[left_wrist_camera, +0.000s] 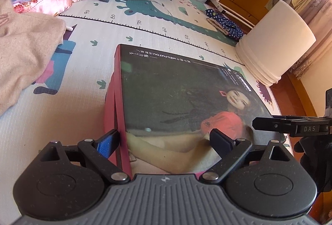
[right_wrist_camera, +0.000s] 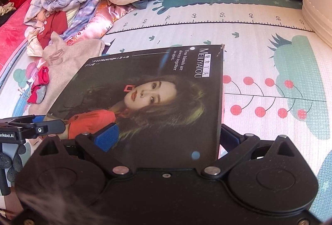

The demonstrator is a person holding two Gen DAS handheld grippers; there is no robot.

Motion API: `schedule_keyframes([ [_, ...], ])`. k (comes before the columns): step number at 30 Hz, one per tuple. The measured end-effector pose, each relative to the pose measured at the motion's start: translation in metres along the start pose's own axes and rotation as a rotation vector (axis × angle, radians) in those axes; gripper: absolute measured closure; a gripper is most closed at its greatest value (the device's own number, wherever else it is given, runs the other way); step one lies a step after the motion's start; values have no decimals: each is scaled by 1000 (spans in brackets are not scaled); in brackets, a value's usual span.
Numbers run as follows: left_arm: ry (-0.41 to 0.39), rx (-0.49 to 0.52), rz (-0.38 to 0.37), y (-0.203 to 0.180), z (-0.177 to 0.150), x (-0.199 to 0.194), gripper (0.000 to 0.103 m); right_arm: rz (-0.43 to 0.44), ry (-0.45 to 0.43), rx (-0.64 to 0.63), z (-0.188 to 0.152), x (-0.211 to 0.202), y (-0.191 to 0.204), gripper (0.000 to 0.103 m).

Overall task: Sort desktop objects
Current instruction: 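Carry the held lid over the pink shoebox with both tools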

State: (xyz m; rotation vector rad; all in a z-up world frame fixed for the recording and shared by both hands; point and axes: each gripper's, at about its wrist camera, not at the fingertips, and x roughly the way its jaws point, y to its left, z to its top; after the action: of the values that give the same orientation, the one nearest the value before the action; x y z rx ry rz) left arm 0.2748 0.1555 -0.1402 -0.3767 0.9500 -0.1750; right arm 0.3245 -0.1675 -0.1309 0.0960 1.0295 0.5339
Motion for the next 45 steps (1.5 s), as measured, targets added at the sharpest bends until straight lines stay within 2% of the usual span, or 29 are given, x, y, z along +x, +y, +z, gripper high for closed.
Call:
schedule_keyframes([
  [7, -16, -9, 37, 4, -3, -2, 9, -4, 17, -32, -3, 6, 6, 1],
  [11, 6, 4, 46, 4, -11, 1, 9, -9, 29, -32, -8, 5, 9, 1],
  [17, 31, -27, 44, 9, -26, 4, 9, -18, 49, -53, -17, 4, 11, 1],
  [26, 26, -38, 32, 7, -26, 11, 8, -25, 42, -39, -19, 1, 5, 1],
  [45, 34, -7, 31, 3, -30, 8, 8, -41, 96, -47, -24, 7, 3, 1],
])
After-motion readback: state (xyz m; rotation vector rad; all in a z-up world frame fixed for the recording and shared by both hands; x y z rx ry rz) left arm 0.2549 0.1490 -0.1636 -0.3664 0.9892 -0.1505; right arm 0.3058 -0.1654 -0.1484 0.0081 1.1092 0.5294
